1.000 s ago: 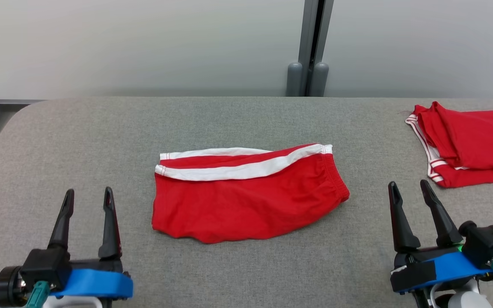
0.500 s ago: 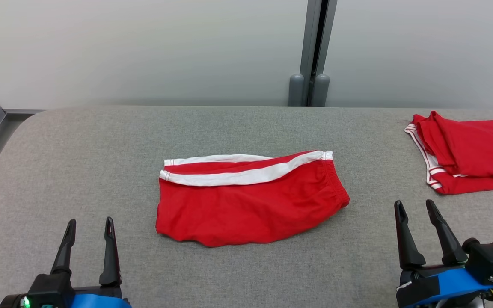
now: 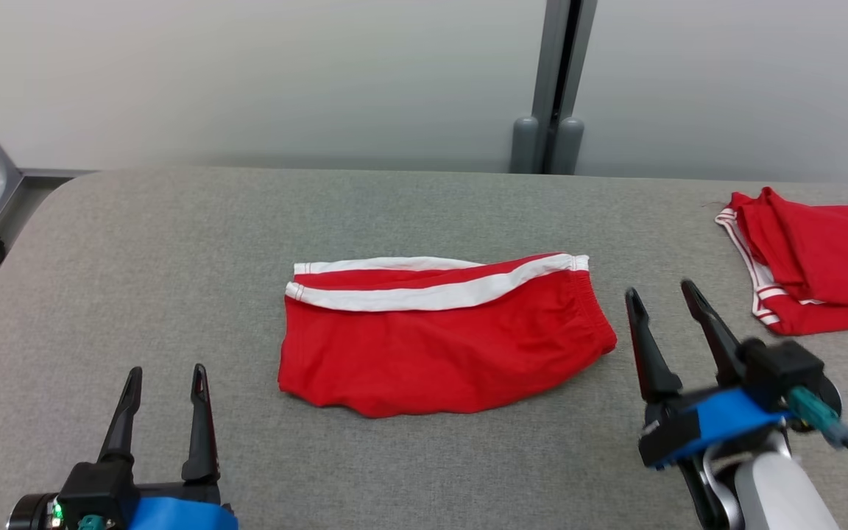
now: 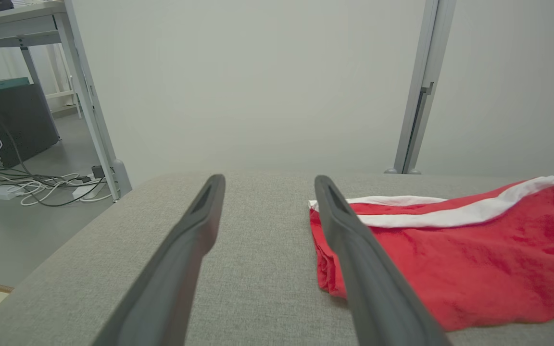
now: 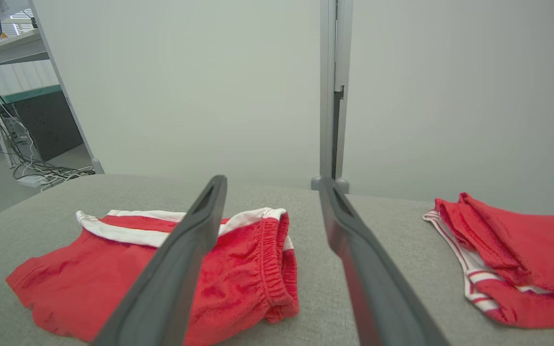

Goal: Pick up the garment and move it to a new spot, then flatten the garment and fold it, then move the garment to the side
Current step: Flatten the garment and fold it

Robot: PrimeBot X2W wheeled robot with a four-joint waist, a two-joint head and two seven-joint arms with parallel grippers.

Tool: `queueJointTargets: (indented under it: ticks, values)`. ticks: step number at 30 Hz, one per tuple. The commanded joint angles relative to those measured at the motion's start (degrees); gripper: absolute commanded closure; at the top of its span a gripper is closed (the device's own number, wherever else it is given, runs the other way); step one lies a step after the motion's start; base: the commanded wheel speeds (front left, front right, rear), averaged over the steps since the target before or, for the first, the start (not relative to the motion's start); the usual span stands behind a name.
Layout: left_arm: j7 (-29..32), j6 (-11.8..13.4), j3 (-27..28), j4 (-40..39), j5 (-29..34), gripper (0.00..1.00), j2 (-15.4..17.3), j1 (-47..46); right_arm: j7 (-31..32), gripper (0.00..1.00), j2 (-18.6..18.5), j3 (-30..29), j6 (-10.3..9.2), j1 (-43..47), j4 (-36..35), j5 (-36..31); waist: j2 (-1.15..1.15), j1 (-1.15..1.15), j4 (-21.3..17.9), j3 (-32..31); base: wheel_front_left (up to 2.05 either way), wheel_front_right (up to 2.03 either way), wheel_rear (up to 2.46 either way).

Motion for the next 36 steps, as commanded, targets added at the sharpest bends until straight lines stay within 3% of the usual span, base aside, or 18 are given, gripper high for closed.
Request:
queueJointTargets:
  ticks: [1, 10, 22, 34, 35, 36]
  values:
    - [-0.22, -0.43, 0.02, 0.18, 0.54, 0.0, -0.43, -1.45, 0.35, 0.0, -0.32, 0.68, 0.0, -2.92, 1.52, -0.89, 0.0, 0.0, 0.79, 0.71, 0.0, 0.0, 0.0]
    - [-0.22, -2.02, -0.44, 0.52, 1.92, 0.0, -2.65, -4.22, 2.77, 0.0, -2.04, 0.21, 0.0, -15.04, 15.9, -3.81, 0.0, 0.0, 5.35, 3.6, 0.0, 0.0, 0.0]
    - [-0.22, -3.33, 0.32, 1.78, 2.44, 0.0, -4.39, -5.9, 5.35, 0.0, -4.41, -3.0, 0.0, -21.73, 37.96, -5.98, 0.0, 0.0, 8.91, 6.28, 0.0, 0.0, 0.0]
    - [-0.22, -3.87, 0.55, 2.09, 2.79, 0.0, -5.19, -7.11, 4.9, 0.0, -2.84, -1.24, 0.0, -24.67, 48.16, -0.05, 0.0, 0.0, 8.43, 7.3, 0.0, 0.0, 0.0]
    - [-0.22, -3.9, 0.57, 2.25, 2.74, 0.0, -5.25, -7.28, 5.32, 0.53, -2.74, -0.7, 0.0, -24.99, 48.77, 0.54, 0.0, 0.0, 8.43, 7.44, 0.0, 0.0, 0.0]
    - [-0.22, -4.0, 0.67, 2.38, 2.71, 0.0, -5.29, -7.47, 5.43, 0.62, -2.67, -0.3, 0.0, -25.32, 49.2, 1.44, 0.0, 0.0, 8.43, 7.57, 0.0, 0.0, 0.0]
